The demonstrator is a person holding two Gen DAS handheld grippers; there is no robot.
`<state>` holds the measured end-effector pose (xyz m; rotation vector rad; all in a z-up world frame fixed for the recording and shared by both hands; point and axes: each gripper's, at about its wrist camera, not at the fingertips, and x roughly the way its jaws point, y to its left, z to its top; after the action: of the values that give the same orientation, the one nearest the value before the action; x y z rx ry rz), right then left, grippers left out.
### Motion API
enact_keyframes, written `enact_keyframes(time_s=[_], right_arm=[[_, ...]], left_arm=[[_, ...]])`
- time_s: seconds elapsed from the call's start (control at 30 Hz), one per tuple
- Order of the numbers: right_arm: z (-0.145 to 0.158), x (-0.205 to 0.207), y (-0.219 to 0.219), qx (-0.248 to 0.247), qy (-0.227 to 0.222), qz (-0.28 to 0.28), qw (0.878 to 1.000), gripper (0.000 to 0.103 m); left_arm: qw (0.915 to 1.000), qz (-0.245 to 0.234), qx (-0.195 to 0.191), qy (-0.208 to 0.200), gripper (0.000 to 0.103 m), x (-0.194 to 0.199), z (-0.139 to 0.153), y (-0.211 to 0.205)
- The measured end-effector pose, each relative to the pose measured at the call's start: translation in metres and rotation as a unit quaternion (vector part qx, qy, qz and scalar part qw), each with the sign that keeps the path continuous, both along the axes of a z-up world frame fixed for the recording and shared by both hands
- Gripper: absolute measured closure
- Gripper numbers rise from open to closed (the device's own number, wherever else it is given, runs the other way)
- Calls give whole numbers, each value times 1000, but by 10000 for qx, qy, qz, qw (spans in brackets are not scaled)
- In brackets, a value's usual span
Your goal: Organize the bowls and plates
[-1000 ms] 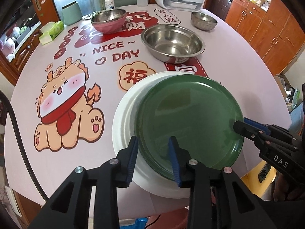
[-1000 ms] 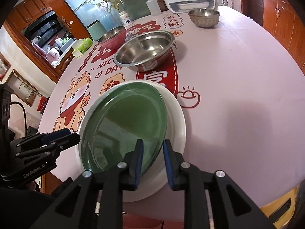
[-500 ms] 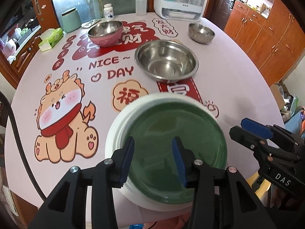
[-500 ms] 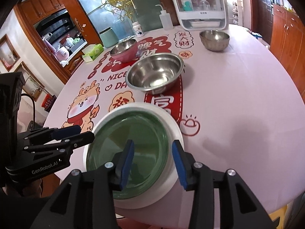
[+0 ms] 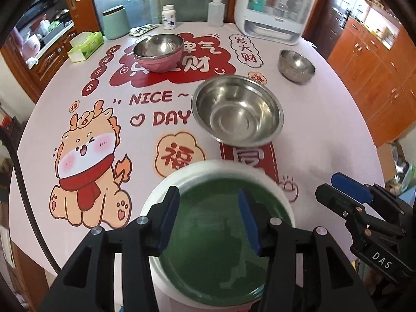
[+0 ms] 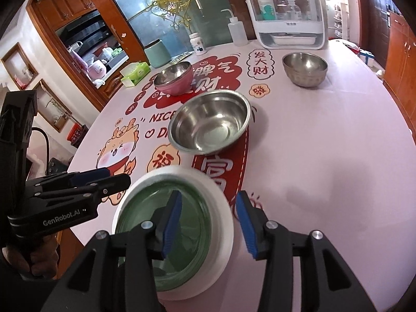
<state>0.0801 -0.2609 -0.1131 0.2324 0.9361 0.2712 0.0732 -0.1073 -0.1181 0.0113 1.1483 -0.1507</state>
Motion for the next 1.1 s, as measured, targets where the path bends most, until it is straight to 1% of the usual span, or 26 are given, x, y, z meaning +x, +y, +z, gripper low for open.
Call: enact_keyframes(time_s=[0.17,0.23,0.3,0.43,0.5,0.6,0.77,0.87,0.97,1.1], right_arm=[[3,27,-12,112,-13,131,9998,59],[3,38,-16,149,-34,171,9997,59],[2,52,-21,206,-44,199,9996,59],[-5,76,-30,340,13,267,9991,58],[-10,87,-35,455,92,284,9985,58],[-21,103,-42,733,291,255,9966,58],[-36,121,-49,925,453,173,9945,58],[-46,127,-52,1028,600,138,9928,58],[-56,133,-55,1149,722,91,9907,58],[-66,140,-57,1308,885,112,9874,58]], left_arm=[[9997,224,122,-19,56,19,2,-7],[9994,305,177,-36,54,28,2,-10],[9990,407,176,-45,52,38,0,-12],[9980,619,127,-17,52,57,-7,-14],[9972,738,105,-28,52,65,-11,-14],[9960,895,-56,6,52,77,-18,-11],[9938,1106,-120,93,52,91,-29,-12],[9924,1168,-267,289,52,97,-38,-12],[9909,1253,-349,348,52,101,-44,-12],[9895,1322,-316,493,52,106,-54,-13]])
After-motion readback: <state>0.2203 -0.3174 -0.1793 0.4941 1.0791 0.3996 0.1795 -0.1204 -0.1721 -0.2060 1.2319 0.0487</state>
